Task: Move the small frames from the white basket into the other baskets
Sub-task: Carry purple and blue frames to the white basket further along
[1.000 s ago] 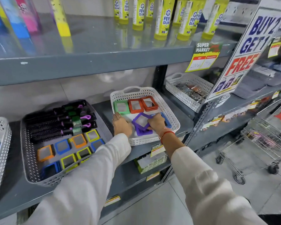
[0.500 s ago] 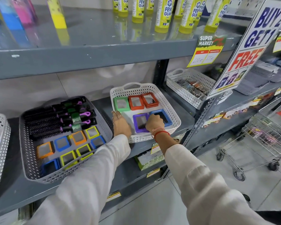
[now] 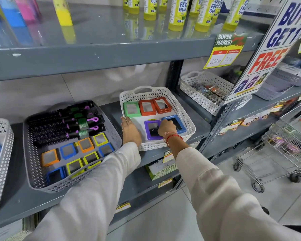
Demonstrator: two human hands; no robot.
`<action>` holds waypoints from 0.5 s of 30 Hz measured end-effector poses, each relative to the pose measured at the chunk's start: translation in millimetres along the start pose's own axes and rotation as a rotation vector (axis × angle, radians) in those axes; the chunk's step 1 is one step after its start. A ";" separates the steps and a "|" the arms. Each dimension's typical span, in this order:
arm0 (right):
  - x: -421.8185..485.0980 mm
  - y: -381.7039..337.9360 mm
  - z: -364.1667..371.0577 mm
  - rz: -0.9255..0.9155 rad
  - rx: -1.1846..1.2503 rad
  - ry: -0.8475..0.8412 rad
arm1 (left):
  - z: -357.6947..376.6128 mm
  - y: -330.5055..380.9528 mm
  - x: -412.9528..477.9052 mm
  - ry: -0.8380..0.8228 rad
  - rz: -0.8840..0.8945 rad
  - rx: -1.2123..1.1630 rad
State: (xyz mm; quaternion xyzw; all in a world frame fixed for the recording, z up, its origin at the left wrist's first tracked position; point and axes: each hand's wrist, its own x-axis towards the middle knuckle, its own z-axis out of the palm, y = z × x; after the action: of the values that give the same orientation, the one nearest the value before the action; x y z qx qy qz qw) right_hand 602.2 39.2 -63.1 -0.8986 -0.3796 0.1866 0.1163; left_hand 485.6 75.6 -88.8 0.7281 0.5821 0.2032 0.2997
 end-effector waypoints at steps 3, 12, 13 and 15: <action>0.1 0.3 -0.4 0.004 -0.002 -0.001 | 0.3 -0.9 -0.2 0.006 0.004 -0.005; -4.7 -2.0 -2.0 0.000 -0.010 0.008 | 0.9 -0.2 -0.8 0.021 0.001 0.006; -5.3 -2.2 -2.2 0.001 -0.007 0.006 | 0.8 -0.2 -0.8 0.024 0.000 0.004; -6.7 -2.1 -2.7 -0.001 -0.006 0.000 | 0.9 0.1 -0.9 0.027 0.000 0.000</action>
State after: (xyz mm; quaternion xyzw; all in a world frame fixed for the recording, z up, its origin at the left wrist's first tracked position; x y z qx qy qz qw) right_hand 597.7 35.6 -58.3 -0.8988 -0.3806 0.1856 0.1135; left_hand 486.1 74.6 -89.3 0.7253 0.5861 0.2130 0.2916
